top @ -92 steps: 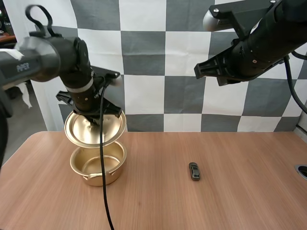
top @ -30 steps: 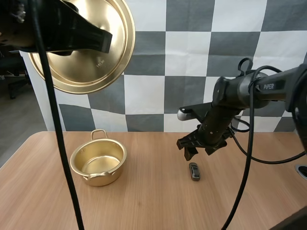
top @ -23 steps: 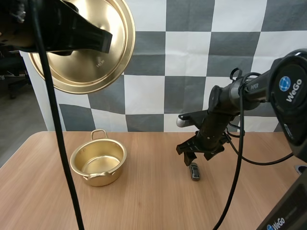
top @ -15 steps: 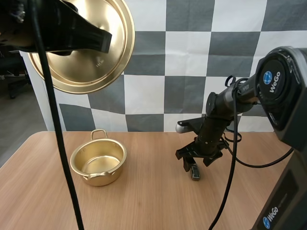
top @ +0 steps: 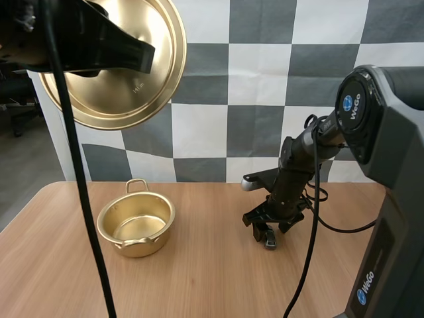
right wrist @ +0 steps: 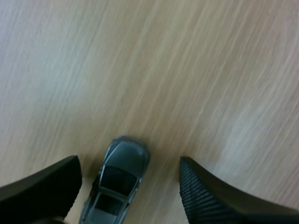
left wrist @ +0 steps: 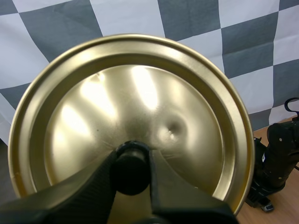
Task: Open the pot, put the car inside, and close it
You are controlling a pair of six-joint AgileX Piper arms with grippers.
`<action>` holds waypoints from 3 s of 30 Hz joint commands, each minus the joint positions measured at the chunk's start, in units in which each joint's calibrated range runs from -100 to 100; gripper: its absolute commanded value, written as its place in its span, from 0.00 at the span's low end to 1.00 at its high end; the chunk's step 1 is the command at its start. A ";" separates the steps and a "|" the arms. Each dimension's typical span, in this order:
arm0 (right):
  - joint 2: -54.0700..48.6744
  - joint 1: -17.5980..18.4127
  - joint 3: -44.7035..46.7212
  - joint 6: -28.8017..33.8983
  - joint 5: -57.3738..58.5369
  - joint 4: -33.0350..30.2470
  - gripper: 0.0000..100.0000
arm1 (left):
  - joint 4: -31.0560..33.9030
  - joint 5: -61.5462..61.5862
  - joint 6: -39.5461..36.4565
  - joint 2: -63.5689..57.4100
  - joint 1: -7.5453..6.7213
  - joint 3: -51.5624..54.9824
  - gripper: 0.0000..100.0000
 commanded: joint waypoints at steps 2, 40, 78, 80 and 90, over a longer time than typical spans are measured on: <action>0.33 0.03 0.23 -0.31 0.65 0.02 1.00 | -0.02 0.01 0.02 -0.05 0.01 0.04 0.00; -28.51 0.95 -35.37 -16.76 39.55 25.14 0.00 | 9.44 0.01 -1.22 -23.54 0.01 0.04 0.00; 0.76 16.35 -35.37 -23.05 39.55 32.34 0.00 | 14.55 0.01 -2.32 -32.43 2.19 0.08 0.00; 1.60 16.65 -35.37 -23.53 39.55 32.59 0.00 | 15.19 0.01 -2.32 -32.43 2.19 0.08 0.00; 6.35 21.61 -37.38 -24.20 39.55 32.21 0.00 | 15.34 0.01 -2.27 -32.43 2.64 0.08 0.00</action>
